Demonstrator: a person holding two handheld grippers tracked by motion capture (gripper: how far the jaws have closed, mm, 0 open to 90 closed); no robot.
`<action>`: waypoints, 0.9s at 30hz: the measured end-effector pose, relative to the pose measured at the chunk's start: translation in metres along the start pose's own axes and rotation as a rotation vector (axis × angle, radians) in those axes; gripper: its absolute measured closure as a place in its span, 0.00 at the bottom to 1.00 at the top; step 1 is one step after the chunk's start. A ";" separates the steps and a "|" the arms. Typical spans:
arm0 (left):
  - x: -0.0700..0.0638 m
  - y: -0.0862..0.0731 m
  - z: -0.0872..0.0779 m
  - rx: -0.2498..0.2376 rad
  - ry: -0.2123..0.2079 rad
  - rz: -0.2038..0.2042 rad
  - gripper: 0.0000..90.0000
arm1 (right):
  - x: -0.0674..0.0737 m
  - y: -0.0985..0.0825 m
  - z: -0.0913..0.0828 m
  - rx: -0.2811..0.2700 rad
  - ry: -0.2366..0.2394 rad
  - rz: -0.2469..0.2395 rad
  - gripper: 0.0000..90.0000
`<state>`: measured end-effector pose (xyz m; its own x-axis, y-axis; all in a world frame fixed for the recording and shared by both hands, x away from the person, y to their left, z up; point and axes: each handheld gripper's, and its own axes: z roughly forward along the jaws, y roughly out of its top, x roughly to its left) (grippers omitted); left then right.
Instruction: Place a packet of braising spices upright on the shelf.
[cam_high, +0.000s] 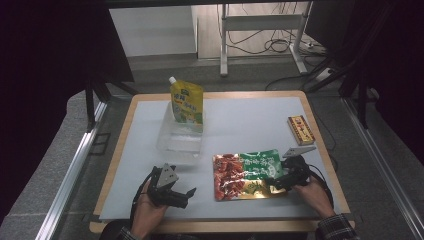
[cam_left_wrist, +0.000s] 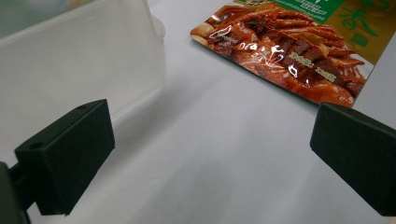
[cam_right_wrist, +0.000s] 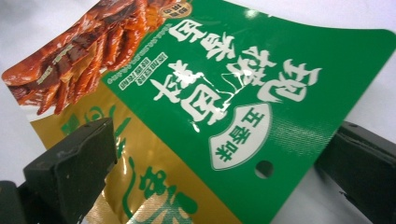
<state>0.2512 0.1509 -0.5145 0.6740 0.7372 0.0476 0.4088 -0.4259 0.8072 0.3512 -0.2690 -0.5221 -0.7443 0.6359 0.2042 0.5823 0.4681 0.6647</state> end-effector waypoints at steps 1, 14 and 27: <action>0.000 0.000 0.000 -0.001 0.000 0.000 0.00 | 0.001 0.000 0.000 0.002 0.003 -0.002 0.00; -0.001 0.000 0.001 0.018 0.008 0.013 0.00 | 0.006 0.006 0.002 0.034 0.016 0.051 0.00; -0.002 0.000 0.002 0.027 0.013 0.030 0.00 | 0.008 0.008 -0.010 0.025 -0.018 0.071 0.62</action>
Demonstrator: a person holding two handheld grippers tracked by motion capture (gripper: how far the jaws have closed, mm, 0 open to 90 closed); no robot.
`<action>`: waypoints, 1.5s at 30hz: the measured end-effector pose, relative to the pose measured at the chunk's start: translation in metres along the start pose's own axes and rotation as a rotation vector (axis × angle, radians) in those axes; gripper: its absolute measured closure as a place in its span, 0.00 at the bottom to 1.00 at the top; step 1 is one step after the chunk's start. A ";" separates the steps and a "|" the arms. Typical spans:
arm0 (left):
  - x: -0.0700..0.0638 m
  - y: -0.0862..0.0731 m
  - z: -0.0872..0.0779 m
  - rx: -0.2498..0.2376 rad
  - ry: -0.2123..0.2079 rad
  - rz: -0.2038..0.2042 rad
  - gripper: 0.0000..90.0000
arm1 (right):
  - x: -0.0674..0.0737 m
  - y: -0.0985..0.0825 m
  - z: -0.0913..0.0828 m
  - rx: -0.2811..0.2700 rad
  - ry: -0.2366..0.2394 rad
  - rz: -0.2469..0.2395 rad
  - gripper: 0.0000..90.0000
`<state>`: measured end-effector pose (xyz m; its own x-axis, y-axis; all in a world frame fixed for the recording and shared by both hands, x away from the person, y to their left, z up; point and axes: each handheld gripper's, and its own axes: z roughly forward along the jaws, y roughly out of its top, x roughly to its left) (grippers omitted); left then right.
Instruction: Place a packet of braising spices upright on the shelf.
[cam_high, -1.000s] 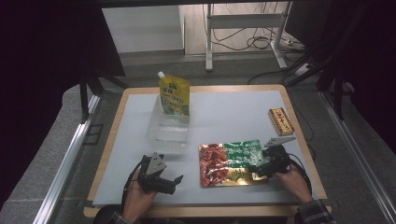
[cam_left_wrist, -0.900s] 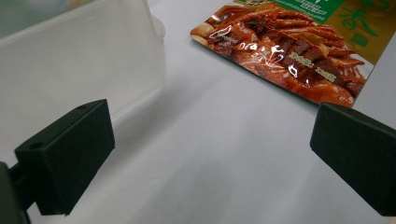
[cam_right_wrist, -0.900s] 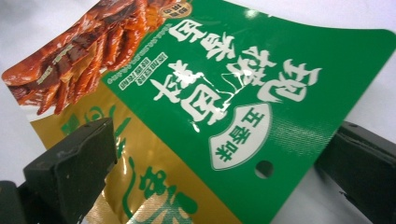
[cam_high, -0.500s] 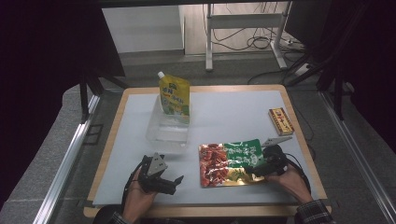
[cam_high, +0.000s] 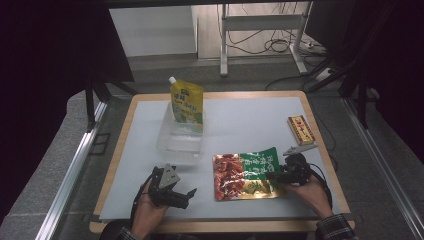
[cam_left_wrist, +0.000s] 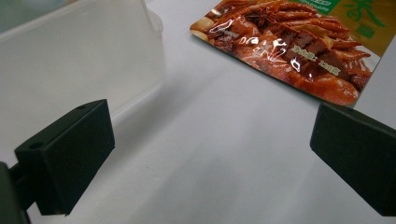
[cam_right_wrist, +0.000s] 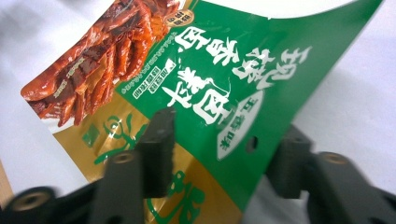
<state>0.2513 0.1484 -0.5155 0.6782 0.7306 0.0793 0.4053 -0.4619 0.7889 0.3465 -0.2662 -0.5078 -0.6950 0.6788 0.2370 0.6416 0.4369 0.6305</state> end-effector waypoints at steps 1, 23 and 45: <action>0.000 0.000 0.000 0.000 0.000 0.000 0.00 | 0.000 0.000 0.000 0.007 -0.008 -0.006 0.66; -0.001 0.000 0.000 0.003 0.006 0.004 0.00 | 0.001 0.003 -0.006 -0.006 0.002 -0.025 0.99; 0.002 0.000 0.001 0.001 -0.002 -0.009 0.00 | 0.015 0.030 -0.021 -0.067 -0.005 -0.083 0.99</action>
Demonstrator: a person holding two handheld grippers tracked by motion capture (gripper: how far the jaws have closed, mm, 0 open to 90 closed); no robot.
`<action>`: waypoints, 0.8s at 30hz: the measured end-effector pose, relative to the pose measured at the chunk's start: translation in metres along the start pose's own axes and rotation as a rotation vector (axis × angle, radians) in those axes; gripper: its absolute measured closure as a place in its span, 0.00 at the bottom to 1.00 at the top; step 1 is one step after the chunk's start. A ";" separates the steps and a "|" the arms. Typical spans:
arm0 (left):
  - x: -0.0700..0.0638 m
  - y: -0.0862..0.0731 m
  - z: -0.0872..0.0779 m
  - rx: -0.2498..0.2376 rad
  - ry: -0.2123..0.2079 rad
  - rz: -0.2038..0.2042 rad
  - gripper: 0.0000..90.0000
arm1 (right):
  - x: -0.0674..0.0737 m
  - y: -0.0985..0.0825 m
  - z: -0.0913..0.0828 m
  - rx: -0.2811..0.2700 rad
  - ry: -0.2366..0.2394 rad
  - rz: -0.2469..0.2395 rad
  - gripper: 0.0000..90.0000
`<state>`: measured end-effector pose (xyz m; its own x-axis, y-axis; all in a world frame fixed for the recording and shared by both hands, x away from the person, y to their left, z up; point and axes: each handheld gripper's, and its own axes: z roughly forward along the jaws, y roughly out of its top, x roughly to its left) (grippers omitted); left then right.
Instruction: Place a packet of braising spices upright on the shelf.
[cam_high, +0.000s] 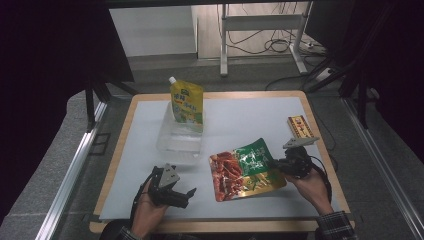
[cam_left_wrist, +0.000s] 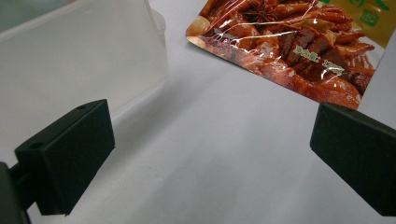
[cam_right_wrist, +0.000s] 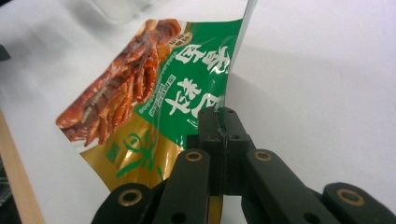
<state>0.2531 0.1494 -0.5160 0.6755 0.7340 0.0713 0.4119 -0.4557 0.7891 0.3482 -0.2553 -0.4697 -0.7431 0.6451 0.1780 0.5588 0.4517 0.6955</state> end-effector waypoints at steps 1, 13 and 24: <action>0.000 0.000 0.000 0.000 -0.001 -0.003 0.00 | 0.001 0.003 -0.002 -0.007 0.007 -0.001 0.99; 0.001 0.000 0.000 -0.005 -0.001 -0.004 0.00 | 0.009 0.027 -0.008 -0.010 0.002 -0.039 0.99; 0.001 0.001 0.000 -0.007 0.000 -0.007 0.00 | 0.017 0.051 -0.015 -0.047 0.037 -0.058 0.99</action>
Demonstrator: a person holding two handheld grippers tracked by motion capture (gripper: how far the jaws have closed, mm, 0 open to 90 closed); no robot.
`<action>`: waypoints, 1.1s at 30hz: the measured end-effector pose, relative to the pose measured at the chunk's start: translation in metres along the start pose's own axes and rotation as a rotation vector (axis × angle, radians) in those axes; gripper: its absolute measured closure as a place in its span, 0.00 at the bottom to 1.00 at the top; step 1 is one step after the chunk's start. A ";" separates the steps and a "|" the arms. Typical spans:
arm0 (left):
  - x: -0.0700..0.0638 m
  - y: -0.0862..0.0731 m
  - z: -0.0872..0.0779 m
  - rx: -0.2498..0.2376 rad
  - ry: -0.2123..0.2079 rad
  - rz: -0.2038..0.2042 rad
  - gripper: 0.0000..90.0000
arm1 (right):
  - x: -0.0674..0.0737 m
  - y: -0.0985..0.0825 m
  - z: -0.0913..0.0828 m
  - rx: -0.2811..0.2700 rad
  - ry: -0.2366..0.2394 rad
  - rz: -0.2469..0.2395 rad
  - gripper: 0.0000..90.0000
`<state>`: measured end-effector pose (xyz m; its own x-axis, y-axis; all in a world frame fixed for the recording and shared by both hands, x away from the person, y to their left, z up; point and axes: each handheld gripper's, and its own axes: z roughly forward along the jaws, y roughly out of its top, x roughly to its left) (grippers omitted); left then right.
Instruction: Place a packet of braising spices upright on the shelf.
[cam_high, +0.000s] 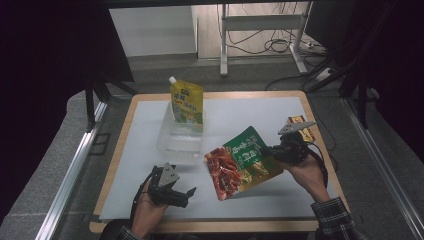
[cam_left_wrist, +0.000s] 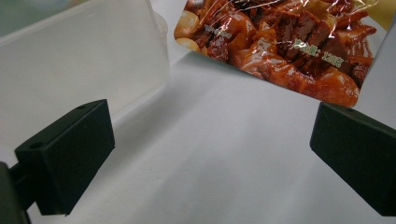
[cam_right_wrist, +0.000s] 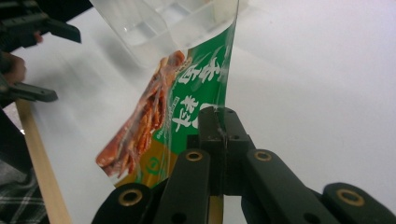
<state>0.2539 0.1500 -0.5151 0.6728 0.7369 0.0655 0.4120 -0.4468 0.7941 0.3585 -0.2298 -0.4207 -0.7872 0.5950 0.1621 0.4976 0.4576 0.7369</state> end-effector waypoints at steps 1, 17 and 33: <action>0.000 0.000 0.000 -0.001 -0.001 -0.001 0.00 | 0.001 0.002 0.000 -0.001 0.002 0.001 0.99; 0.001 0.001 -0.002 -0.018 0.010 -0.008 0.00 | 0.010 0.033 -0.004 -0.019 0.022 -0.028 1.00; 0.001 0.002 -0.004 -0.029 0.016 -0.001 0.00 | 0.022 0.065 -0.011 -0.030 -0.010 -0.090 1.00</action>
<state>0.2529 0.1520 -0.5111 0.6624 0.7455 0.0737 0.3947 -0.4310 0.8115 0.3697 -0.1945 -0.3614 -0.8244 0.5591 0.0881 0.4142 0.4897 0.7672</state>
